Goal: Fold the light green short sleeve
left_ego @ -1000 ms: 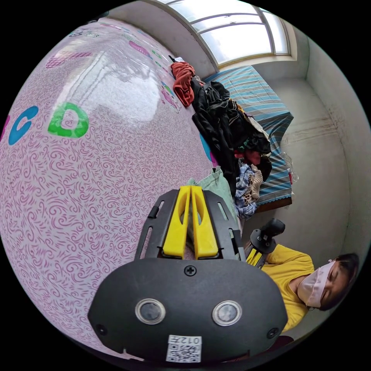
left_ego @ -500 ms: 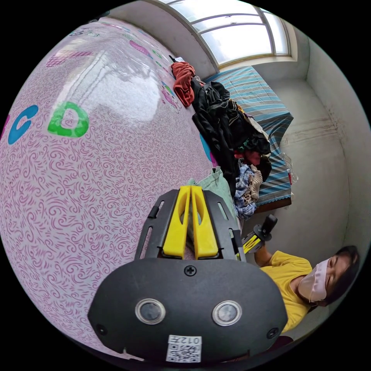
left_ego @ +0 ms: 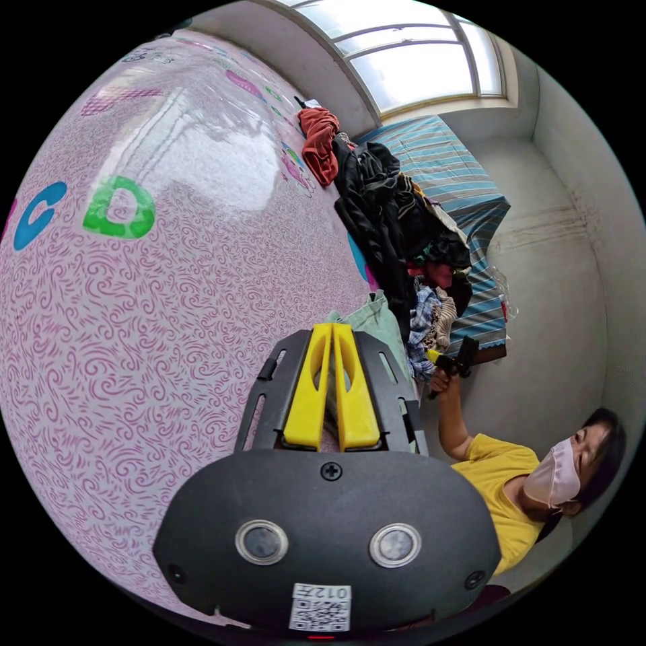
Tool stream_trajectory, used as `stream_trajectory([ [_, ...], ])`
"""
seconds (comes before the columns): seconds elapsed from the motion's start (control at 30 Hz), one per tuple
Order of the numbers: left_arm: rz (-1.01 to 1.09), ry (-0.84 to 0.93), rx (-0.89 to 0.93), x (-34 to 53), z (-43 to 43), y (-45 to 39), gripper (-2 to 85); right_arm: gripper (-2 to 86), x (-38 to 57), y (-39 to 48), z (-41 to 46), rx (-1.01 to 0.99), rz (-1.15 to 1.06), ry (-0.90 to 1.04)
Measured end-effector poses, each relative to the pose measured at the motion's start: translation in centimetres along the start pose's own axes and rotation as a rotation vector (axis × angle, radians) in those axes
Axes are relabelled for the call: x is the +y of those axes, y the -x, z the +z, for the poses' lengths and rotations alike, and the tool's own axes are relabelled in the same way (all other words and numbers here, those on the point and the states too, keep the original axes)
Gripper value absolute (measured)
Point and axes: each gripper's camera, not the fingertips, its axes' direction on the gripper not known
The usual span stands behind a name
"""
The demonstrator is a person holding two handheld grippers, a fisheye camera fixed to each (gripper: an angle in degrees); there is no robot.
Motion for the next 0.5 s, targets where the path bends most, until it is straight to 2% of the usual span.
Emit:
stream_trajectory([
  [0.03, 0.0, 0.0, 0.001, 0.1, -0.2, -0.1, 0.4, 0.9, -1.9, -0.3, 0.9, 0.077, 0.017, -0.025],
  [0.2, -0.001, -0.002, 0.006, 0.6, -0.8, -0.8, 0.3, 1.4, -6.2, -1.7, 4.6, 0.164, 0.087, 0.02],
  [0.37, -0.001, -0.003, 0.007, 1.1, -1.4, -1.7, 0.4, 1.7, -7.5, -1.3, 3.6, 0.045, 0.14, -0.047],
  [0.5, 0.0, -0.003, 0.005, 1.7, -2.0, -2.7, 0.4, 1.6, -9.2, 0.4, 5.3, 0.014, 0.135, -0.009],
])
